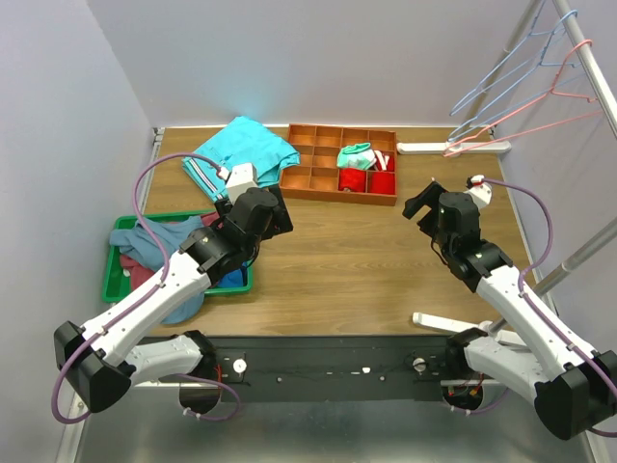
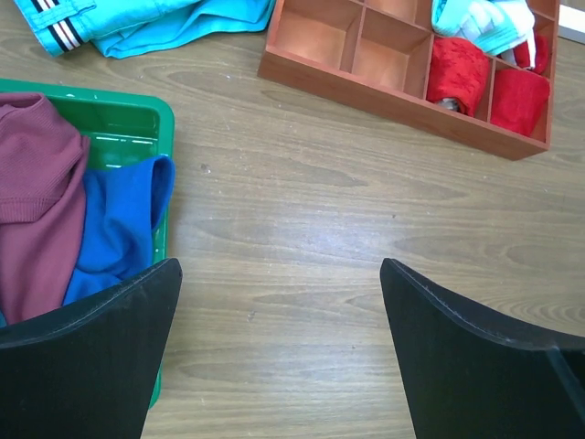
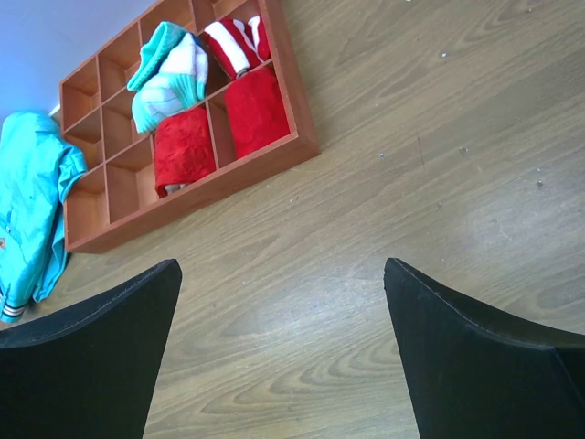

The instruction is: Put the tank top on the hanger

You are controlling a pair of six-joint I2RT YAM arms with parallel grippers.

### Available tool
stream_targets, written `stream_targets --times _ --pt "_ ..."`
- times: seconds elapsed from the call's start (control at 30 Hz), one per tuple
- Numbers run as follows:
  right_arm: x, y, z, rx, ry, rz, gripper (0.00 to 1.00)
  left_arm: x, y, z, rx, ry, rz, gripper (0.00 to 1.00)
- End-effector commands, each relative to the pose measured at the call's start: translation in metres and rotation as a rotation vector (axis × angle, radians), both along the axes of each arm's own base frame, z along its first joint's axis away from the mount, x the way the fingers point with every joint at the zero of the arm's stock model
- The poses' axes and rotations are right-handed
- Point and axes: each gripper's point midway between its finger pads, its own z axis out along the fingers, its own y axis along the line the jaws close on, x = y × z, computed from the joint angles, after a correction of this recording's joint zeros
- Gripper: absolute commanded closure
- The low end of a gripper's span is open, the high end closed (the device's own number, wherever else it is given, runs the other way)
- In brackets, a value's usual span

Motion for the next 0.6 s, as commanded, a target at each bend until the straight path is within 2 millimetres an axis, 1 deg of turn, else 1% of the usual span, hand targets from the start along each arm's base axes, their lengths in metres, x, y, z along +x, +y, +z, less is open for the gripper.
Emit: stream_targets --times 0.0,0.1,0.13,0.23,0.33,0.37,0.43,0.47,0.5,0.57 --pt "-0.004 -0.001 0.002 -0.009 0.003 0.012 0.0 0.002 0.005 -0.001 -0.017 0.009 0.051 0.01" --pt "-0.004 0.002 0.0 -0.008 0.009 0.029 0.0 0.002 0.011 -0.004 -0.02 0.027 0.096 0.01" --pt "-0.005 0.003 -0.004 -0.012 0.018 0.036 0.0 0.002 0.013 -0.006 -0.019 0.034 0.102 0.01" --pt "-0.006 0.009 -0.008 -0.022 0.035 0.087 0.0 0.0 0.016 -0.009 -0.028 0.048 0.135 0.01" --pt "-0.009 0.017 -0.014 -0.032 0.045 0.145 0.0 -0.003 0.026 -0.016 -0.036 0.076 0.199 0.01" --pt "-0.01 0.02 -0.016 -0.027 0.051 0.17 0.0 -0.006 0.034 -0.021 -0.021 0.099 0.233 0.01" --pt "-0.013 0.024 -0.02 -0.03 0.063 0.197 0.0 -0.005 0.05 -0.029 -0.023 0.136 0.316 0.01" --pt "-0.015 0.028 -0.023 -0.026 0.072 0.226 0.0 -0.012 0.059 -0.036 -0.047 0.183 0.391 0.01" --pt "-0.015 0.03 -0.024 -0.028 0.069 0.24 0.0 -0.013 0.074 -0.042 -0.064 0.221 0.463 0.01" --pt "-0.017 0.035 -0.028 -0.025 0.072 0.28 0.0 -0.017 0.089 -0.057 -0.066 0.295 0.527 0.01"
